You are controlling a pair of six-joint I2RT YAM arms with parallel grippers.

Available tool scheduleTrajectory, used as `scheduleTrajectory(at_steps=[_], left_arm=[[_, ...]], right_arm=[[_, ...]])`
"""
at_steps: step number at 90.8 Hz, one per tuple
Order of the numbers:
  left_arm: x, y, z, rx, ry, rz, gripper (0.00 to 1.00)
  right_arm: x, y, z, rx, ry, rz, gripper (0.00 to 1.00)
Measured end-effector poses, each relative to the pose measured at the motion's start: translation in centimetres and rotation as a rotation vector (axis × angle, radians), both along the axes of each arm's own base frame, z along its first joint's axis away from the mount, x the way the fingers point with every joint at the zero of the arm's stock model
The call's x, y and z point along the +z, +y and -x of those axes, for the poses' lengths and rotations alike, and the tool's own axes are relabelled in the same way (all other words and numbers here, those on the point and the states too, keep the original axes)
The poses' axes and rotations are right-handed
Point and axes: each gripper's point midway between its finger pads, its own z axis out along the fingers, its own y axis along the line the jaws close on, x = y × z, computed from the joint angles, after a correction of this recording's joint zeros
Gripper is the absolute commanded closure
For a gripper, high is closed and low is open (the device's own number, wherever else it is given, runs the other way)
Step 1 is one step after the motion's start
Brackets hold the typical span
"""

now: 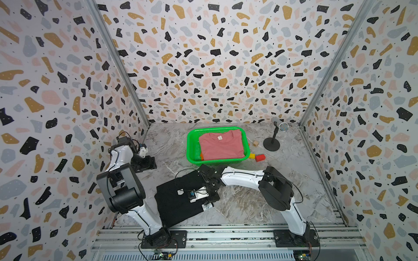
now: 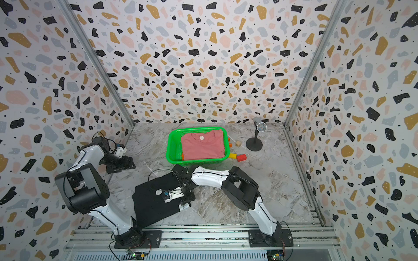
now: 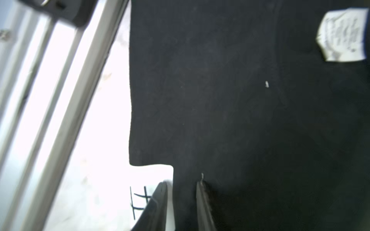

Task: Put the folded t-shirts into the basket
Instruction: Move the T-shirt to the center of the board.

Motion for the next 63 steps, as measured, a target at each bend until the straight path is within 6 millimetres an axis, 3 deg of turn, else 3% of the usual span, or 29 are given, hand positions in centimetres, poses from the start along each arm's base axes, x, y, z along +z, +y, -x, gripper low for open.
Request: scheduleTrajectory(at_steps=[15,23,37,52,63], left_arm=[[-1.5,-0.7,0.8,-0.032,0.013,0.017,0.20],[-2.3,-1.3,1.4,-0.056,0.028,0.034,0.21],[-2.6,-2.1,1.3,-0.111,0.024,0.029,0.21],[-2.9,-4.5,1.3,-0.237,0.001,0.033,0.21],[-3.1,-6.0,2.6,-0.322,0.000,0.037,0.21]], right_arm=[[0.3,-5.1,1.1,-0.126,0.117,0.123,0.69],[0.5,-8.0,0.4,-0.228,0.171,0.172,0.60],[1.3,-12.6,0.2,-0.383,0.247,0.202,0.63],[2.5,-14.8,1.7,-0.442,0.277,0.182,0.56],[4.4,-14.4,1.4,-0.424,0.215,0.052,0.55]])
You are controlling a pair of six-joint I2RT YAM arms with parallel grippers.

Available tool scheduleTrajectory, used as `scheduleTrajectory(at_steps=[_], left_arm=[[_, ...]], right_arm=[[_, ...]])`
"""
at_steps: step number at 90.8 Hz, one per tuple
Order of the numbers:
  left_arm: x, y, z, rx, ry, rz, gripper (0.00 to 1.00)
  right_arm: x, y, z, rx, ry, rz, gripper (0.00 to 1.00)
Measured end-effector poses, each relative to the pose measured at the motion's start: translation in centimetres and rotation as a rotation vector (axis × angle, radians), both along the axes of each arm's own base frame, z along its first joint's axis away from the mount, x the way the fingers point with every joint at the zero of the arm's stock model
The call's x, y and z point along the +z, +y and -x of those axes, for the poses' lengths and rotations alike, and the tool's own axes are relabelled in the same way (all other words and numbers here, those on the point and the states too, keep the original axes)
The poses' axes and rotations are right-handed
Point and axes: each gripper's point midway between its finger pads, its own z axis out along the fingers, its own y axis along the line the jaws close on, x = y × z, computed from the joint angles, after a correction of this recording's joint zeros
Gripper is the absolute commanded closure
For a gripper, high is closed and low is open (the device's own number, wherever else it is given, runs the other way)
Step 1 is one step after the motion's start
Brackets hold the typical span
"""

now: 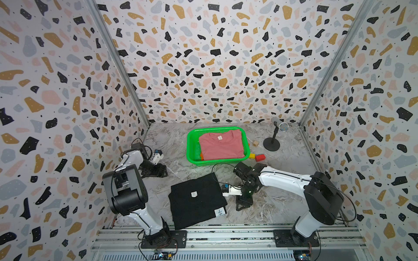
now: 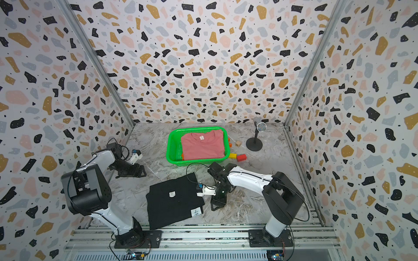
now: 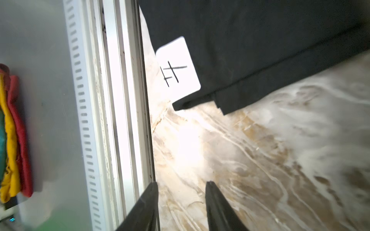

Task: Put the folded t-shirts into the basket
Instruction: Move the T-shirt to the center of the board.

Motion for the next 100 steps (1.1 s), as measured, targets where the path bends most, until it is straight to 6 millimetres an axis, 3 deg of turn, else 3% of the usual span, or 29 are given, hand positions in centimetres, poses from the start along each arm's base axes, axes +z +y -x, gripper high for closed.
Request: scheduleTrajectory(at_steps=[10,18,33,44,58,79,85,100], left_arm=[[-0.3,0.5,0.5,-0.013,0.011,-0.036,0.20],[-0.3,0.9,0.4,-0.010,0.011,-0.057,0.20],[-0.4,1.0,0.8,-0.011,0.024,-0.060,0.20],[-0.3,0.7,1.0,-0.041,0.028,-0.049,0.20],[0.1,-0.6,2.3,-0.112,0.044,0.028,0.20],[0.5,-1.4,3.3,-0.174,0.044,0.095,0.21],[0.7,-1.8,3.4,-0.193,0.036,0.116,0.21],[1.5,-3.5,3.8,-0.304,-0.014,0.182,0.21]], right_arm=[[1.8,2.5,-1.8,0.051,-0.140,-0.173,0.56],[2.1,5.3,-3.5,0.101,-0.221,-0.283,0.57],[0.4,11.2,-6.6,0.185,-0.224,-0.374,0.57],[-1.7,13.5,-8.0,0.240,-0.187,-0.366,0.58],[-4.6,11.5,-6.4,0.278,-0.108,-0.283,0.58],[-4.4,7.5,-4.4,0.232,-0.066,-0.232,0.59],[-4.3,6.2,-3.7,0.225,-0.052,-0.207,0.48],[-3.7,2.8,-1.8,0.214,-0.031,-0.176,0.49]])
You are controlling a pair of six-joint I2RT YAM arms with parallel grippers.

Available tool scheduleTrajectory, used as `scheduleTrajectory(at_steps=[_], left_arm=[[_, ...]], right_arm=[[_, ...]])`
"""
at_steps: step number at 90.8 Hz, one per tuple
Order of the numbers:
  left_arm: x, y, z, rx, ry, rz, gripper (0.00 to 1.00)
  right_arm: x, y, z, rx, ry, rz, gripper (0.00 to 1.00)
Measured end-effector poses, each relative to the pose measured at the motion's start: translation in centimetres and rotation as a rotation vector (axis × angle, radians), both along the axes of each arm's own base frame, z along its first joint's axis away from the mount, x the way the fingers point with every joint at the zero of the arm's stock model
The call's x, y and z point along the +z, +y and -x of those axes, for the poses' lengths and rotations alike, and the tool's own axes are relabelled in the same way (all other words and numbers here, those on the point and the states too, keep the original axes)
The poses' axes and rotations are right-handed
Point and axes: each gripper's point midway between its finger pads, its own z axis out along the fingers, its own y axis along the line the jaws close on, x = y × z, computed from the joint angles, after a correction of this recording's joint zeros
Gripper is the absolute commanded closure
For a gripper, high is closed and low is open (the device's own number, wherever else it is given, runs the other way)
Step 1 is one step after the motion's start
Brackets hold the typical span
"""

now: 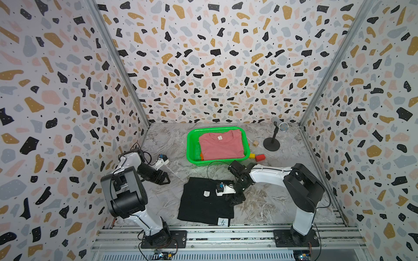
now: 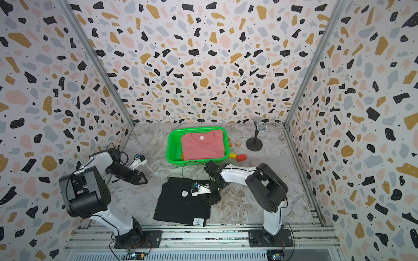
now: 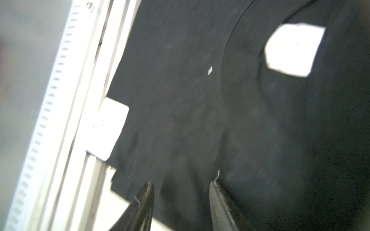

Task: Put the folded t-shirts into the basket
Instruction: Move the T-shirt to the center of the board, then pick up the T-shirt from the center of the board.

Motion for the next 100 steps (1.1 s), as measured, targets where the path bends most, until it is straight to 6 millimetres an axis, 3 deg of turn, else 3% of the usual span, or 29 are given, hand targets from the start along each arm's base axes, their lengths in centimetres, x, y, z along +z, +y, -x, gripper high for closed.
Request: scheduleTrajectory(at_steps=[17,26,39,53,71,100], left_arm=[[1.5,-4.1,2.1,-0.256,-0.132,0.079,0.18],[1.5,-5.6,3.1,-0.372,-0.181,0.098,0.17],[0.4,-6.5,3.6,-0.483,-0.255,0.087,0.17],[-0.9,-7.1,4.1,-0.587,-0.339,0.062,0.17],[-1.6,-8.1,2.9,-0.695,-0.435,0.022,0.17],[-1.7,-9.2,1.7,-0.773,-0.506,-0.011,0.16]], right_arm=[[1.4,-1.0,0.2,-0.062,-0.032,-0.024,0.44],[2.8,-0.8,-1.4,-0.205,-0.138,-0.078,0.28],[4.7,-1.4,-4.1,-0.403,-0.257,-0.116,0.24],[2.5,-2.3,-5.7,-0.522,-0.275,-0.052,0.16],[-0.7,-2.3,-7.5,-0.610,-0.257,0.018,0.08],[-0.2,-0.1,-9.0,-0.610,-0.208,-0.079,0.08]])
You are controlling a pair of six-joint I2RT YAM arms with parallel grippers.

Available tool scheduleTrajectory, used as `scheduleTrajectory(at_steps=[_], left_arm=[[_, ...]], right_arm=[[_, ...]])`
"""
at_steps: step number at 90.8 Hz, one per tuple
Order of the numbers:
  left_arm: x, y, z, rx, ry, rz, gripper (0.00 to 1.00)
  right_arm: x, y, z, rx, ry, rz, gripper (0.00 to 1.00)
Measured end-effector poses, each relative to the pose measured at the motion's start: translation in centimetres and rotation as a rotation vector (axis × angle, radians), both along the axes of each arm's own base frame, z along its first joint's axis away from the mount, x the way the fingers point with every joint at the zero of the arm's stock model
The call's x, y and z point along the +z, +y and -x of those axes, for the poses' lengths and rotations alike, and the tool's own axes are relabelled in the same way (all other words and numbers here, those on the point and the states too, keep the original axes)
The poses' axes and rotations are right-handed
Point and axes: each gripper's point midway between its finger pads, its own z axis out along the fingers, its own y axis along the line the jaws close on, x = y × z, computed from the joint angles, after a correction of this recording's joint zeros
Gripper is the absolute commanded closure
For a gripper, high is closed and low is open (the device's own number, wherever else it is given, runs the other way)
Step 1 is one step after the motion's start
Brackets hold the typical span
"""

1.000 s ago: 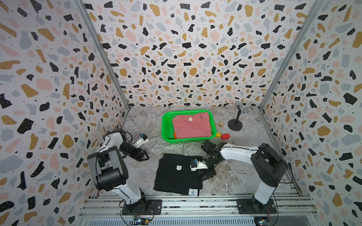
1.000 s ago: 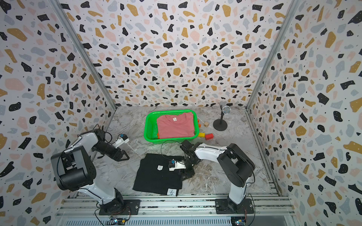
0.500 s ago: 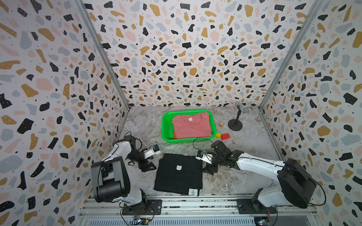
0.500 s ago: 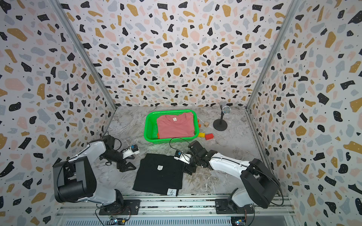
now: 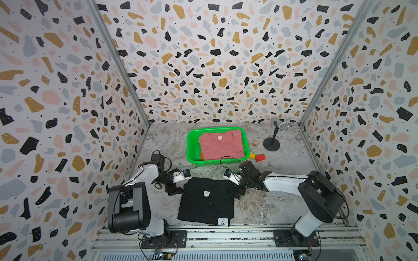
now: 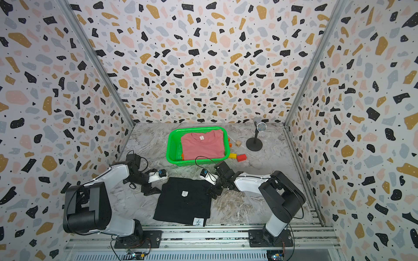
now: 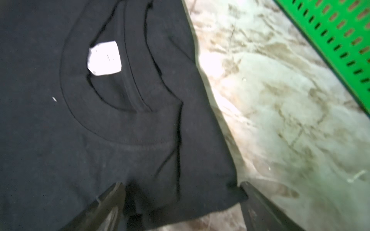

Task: Put the folded t-shirts into the basket
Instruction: Pick up the T-shirt from the center of the board.

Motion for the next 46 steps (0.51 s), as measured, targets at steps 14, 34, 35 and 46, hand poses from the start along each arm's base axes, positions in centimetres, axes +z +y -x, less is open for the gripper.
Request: scheduleTrajectory(at_steps=[14,34,35,46], left_arm=[[-0.25,0.09,0.04,-0.019,-0.013,-0.011,0.16],[-0.78,0.15,0.60,-0.040,-0.009,-0.023,0.16],[-0.78,0.14,0.61,-0.041,-0.009,-0.023,0.16],[-0.79,0.14,0.66,-0.051,-0.013,-0.025,0.16]], right_arm=[[0.01,0.31,-0.20,0.014,0.036,-0.042,0.06],[0.34,0.69,-0.74,0.041,0.022,-0.085,0.00],[0.38,0.71,-0.77,0.044,0.016,-0.087,0.00],[0.90,0.70,-0.83,0.059,-0.037,-0.113,0.00]])
